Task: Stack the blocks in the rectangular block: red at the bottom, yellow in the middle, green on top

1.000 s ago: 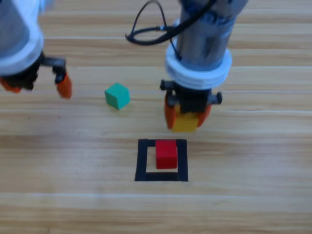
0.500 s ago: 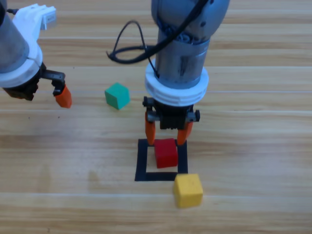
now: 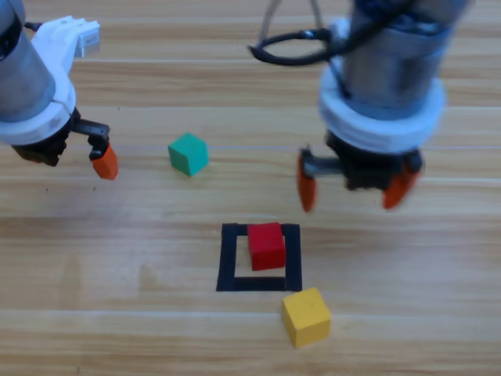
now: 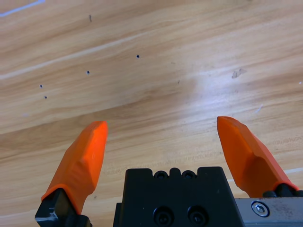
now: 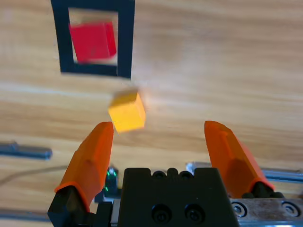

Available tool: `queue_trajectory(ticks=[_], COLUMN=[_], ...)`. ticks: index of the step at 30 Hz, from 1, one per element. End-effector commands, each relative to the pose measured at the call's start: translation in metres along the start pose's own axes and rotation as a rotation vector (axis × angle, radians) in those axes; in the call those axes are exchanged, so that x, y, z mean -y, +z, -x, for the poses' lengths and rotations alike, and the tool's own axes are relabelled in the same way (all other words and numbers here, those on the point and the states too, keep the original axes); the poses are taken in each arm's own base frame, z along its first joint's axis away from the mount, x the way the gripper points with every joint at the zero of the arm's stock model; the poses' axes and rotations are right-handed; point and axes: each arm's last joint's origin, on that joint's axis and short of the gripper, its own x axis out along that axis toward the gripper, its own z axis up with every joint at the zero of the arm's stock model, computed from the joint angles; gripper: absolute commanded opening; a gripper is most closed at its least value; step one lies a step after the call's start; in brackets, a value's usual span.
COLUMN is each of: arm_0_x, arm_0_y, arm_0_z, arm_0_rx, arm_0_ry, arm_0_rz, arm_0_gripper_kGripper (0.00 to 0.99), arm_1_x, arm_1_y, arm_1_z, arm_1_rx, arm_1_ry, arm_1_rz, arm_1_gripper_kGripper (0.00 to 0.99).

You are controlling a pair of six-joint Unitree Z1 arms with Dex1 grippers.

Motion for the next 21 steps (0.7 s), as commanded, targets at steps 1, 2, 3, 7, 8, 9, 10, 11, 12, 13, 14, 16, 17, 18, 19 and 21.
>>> queue_trajectory(ticks=[1, 2, 3, 7, 8, 9, 10, 11, 12, 13, 14, 16, 17, 18, 19, 21], arm_0_x=[-0.007, -0.007, -0.006, -0.004, -0.003, -0.001, 0.001, 0.002, 0.004, 0.006, 0.007, 0.010, 0.012, 0.014, 0.015, 0.015], arm_0_y=[0.017, 0.020, 0.023, 0.035, 0.038, 0.041, 0.045, 0.047, 0.048, 0.050, 0.052, 0.057, 0.060, 0.063, 0.066, 0.069], arm_0_z=[-0.005, -0.004, -0.005, -0.018, -0.022, -0.027, -0.031, -0.037, -0.043, -0.049, -0.054, -0.065, -0.069, -0.071, -0.073, -0.070], arm_0_rx=[0.025, 0.033, 0.037, 0.085, 0.094, 0.107, 0.120, 0.126, 0.126, 0.124, 0.121, 0.114, 0.112, 0.114, 0.116, 0.126], arm_0_ry=[0.004, 0.002, 0.003, -0.004, -0.005, -0.009, -0.020, -0.030, -0.040, -0.043, -0.045, -0.048, -0.049, -0.074, -0.081, -0.079], arm_0_rz=[-0.017, -0.032, -0.047, -0.133, -0.150, -0.170, -0.190, -0.209, -0.224, -0.244, -0.260, -0.272, -0.279, -0.304, -0.330, -0.332], arm_0_gripper_kGripper=[0.990, 0.990, 0.990, 0.990, 0.990, 0.990, 0.990, 0.990, 0.990, 0.990, 0.990, 0.990, 0.990, 0.990, 0.990, 0.990], arm_1_x=[-0.002, -0.002, -0.002, -0.005, -0.009, -0.015, -0.020, -0.028, -0.033, -0.038, -0.040, -0.042, -0.043, -0.044, -0.046, -0.048], arm_1_y=[-0.035, -0.039, -0.043, -0.064, -0.066, -0.068, -0.070, -0.075, -0.080, -0.084, -0.085, -0.085, -0.085, -0.085, -0.086, -0.085], arm_1_z=[-0.009, -0.005, -0.001, -0.004, -0.014, -0.027, -0.038, -0.053, -0.061, -0.066, -0.066, -0.060, -0.057, -0.057, -0.058, -0.062], arm_1_rx=[-0.091, -0.074, -0.059, -0.026, -0.033, -0.045, -0.061, -0.083, -0.099, -0.104, -0.106, -0.108, -0.107, -0.113, -0.140, -0.141], arm_1_ry=[0.072, 0.069, 0.067, -0.007, -0.037, -0.074, -0.105, -0.134, -0.151, -0.158, -0.150, -0.116, -0.104, -0.097, -0.074, -0.072], arm_1_rz=[0.157, 0.184, 0.216, 0.406, 0.455, 0.498, 0.514, 0.535, 0.555, 0.570, 0.575, 0.581, 0.578, 0.576, 0.572, 0.561], arm_1_gripper_kGripper=[0.907, 0.907, 0.908, 0.919, 0.920, 0.920, 0.920, 0.920, 0.920, 0.920, 0.920, 0.919, 0.919, 0.919, 0.919, 0.919])
